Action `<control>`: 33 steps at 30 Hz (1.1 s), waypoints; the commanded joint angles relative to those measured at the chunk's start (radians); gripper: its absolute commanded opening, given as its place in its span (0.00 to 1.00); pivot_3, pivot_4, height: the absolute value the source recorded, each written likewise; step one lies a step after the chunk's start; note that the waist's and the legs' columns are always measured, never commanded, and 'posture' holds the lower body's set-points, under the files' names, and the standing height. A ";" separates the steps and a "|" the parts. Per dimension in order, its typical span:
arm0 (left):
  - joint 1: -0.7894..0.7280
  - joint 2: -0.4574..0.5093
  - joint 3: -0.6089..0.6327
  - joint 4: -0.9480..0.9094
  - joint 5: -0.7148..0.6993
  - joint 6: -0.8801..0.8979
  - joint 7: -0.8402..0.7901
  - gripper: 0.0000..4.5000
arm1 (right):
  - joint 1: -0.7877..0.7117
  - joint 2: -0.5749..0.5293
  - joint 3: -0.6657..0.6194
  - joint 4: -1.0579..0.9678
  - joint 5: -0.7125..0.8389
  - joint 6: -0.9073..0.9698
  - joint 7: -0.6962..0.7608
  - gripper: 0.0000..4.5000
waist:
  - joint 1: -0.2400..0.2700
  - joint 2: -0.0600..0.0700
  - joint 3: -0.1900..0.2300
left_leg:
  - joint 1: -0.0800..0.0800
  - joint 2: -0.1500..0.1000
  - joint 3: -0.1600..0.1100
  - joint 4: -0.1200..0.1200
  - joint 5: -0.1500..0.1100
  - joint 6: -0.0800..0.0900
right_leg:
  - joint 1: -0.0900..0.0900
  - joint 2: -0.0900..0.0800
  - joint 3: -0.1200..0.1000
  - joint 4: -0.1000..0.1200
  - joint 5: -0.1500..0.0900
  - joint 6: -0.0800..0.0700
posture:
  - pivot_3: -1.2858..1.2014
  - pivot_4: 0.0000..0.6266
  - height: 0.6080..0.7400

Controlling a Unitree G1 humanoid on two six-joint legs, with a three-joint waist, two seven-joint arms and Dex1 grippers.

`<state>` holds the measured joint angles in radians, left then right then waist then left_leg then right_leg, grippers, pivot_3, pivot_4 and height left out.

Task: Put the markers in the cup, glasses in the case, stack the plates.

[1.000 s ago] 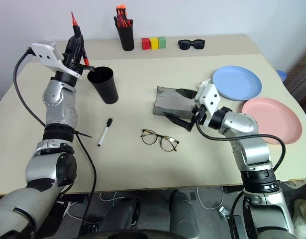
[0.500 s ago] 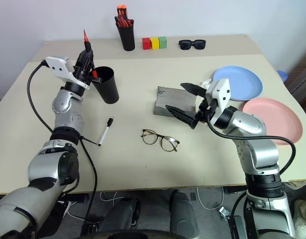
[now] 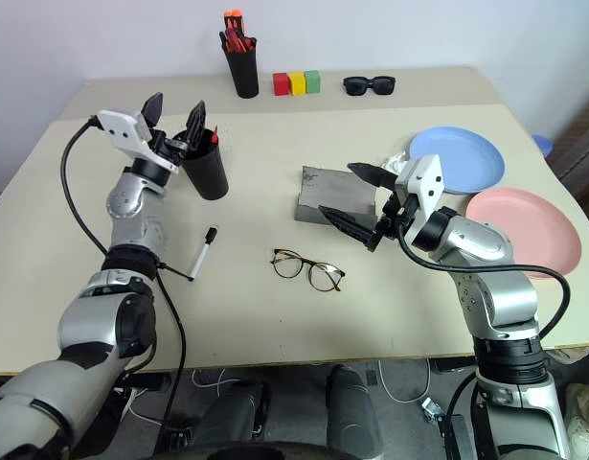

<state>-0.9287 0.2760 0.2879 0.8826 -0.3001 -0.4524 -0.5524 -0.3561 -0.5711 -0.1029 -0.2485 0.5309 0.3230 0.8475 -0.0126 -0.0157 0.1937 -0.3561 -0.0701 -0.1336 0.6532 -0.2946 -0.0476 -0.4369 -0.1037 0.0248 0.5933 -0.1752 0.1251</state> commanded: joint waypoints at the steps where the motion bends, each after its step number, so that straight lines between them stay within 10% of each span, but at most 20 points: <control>1: 0.060 0.034 -0.022 -0.333 -0.114 0.266 -0.043 0.99 | -0.012 -0.007 -0.010 -0.030 -0.001 -0.012 0.000 1.00 | -0.005 0.000 0.000 | 0.000 0.000 0.000 0.000 0.000 0.000 | 0.000 0.000 0.000 0.000 0.000 0.000 | 0.52 0.24 1.00; 7: 0.275 0.206 -0.053 -0.900 -0.287 0.851 0.008 0.99 | -0.013 -0.002 -0.009 -0.019 -0.002 -0.017 0.007 1.00 | -0.009 0.000 0.000 | 0.000 0.001 0.000 -0.001 0.000 0.001 | -0.003 0.000 0.001 0.003 0.000 0.000 | 0.52 0.24 1.00; 17: 0.475 0.271 -0.064 -1.287 -0.477 1.399 0.252 0.99 | -0.040 0.012 0.004 0.022 -0.007 -0.036 0.027 1.00 | -0.001 0.000 0.000 | 0.000 0.000 0.000 0.000 0.000 0.000 | -0.001 0.001 0.001 0.002 0.000 0.000 | 0.52 0.24 1.00; 33: 0.378 0.091 -0.180 -1.191 -0.286 1.754 0.580 0.99 | -0.035 0.004 0.002 0.027 -0.015 -0.040 0.022 1.00 | 0.001 0.000 0.000 | 0.001 0.000 -0.001 0.000 0.000 0.000 | 0.000 0.001 0.001 0.001 0.000 -0.001 | 0.52 0.24 1.00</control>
<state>-0.5261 0.3693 0.0758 -0.3079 -0.5975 1.2803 0.0227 -0.3777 -0.5651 -0.0858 -0.1951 0.5138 0.2977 0.8705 -0.0118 -0.0155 0.1937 -0.3551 -0.0697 -0.1340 0.6533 -0.2944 -0.0480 -0.4367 -0.1030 0.0254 0.5945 -0.1754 0.1245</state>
